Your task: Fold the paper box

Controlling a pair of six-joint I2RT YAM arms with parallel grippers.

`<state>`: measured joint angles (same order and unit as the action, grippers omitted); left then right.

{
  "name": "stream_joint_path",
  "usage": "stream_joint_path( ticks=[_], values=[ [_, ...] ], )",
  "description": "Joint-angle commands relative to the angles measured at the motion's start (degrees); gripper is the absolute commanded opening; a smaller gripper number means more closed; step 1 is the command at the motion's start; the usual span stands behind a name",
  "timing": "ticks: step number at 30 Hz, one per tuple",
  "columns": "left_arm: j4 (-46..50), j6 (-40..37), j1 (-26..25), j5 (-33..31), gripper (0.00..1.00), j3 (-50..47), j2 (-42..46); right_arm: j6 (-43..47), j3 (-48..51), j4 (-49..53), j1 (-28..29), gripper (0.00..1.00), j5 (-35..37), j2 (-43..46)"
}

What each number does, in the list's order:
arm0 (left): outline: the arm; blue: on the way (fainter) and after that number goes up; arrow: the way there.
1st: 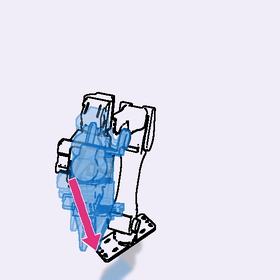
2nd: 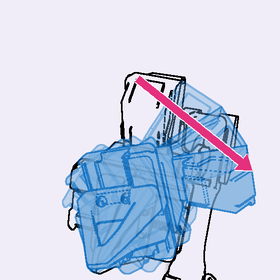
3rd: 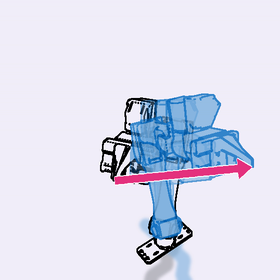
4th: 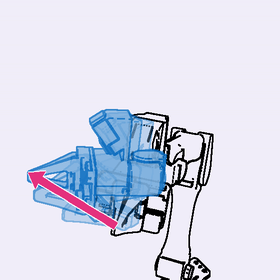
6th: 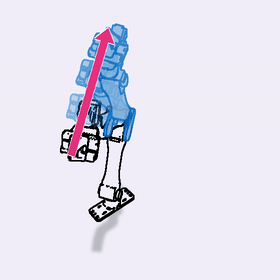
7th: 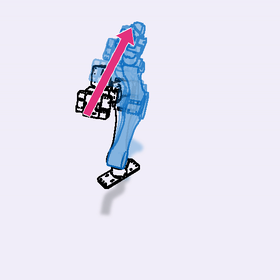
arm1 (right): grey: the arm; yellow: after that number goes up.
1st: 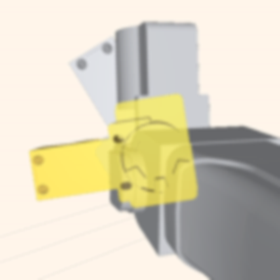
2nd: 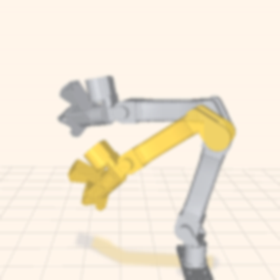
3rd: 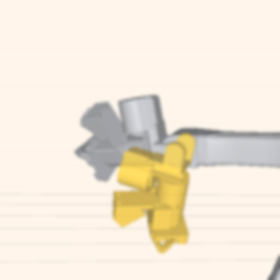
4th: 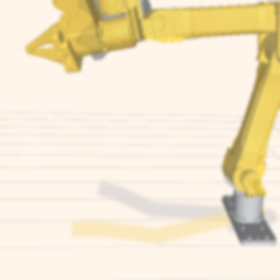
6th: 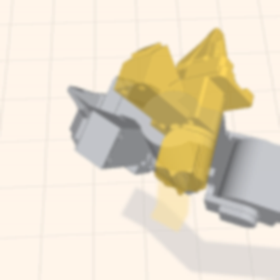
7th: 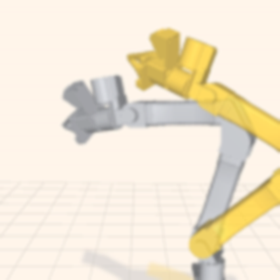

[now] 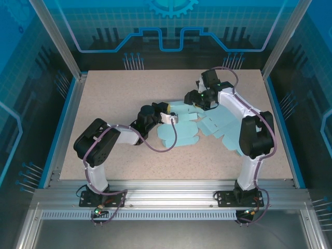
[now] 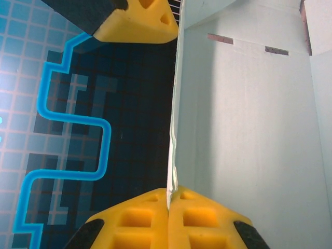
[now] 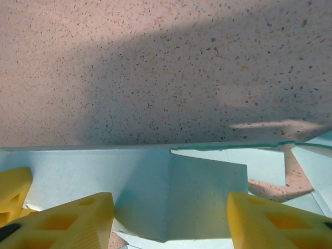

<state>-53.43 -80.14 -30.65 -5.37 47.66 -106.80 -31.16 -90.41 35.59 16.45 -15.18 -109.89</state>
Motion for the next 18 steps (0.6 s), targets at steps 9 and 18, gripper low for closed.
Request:
stream_joint_path(
  ticks=[9, 18],
  values=[
    [-0.64, -0.12, -0.37, -0.44, 0.0, -1.19, 0.14, -5.58, 2.11, -11.54, 0.51, 0.36, -13.61, -1.47],
    [-0.8, -0.02, -0.33, -0.17, 0.0, -4.22, 2.52, -6.1, 7.2, -14.5, 0.0, 0.33, -14.99, 1.92]
  ],
)
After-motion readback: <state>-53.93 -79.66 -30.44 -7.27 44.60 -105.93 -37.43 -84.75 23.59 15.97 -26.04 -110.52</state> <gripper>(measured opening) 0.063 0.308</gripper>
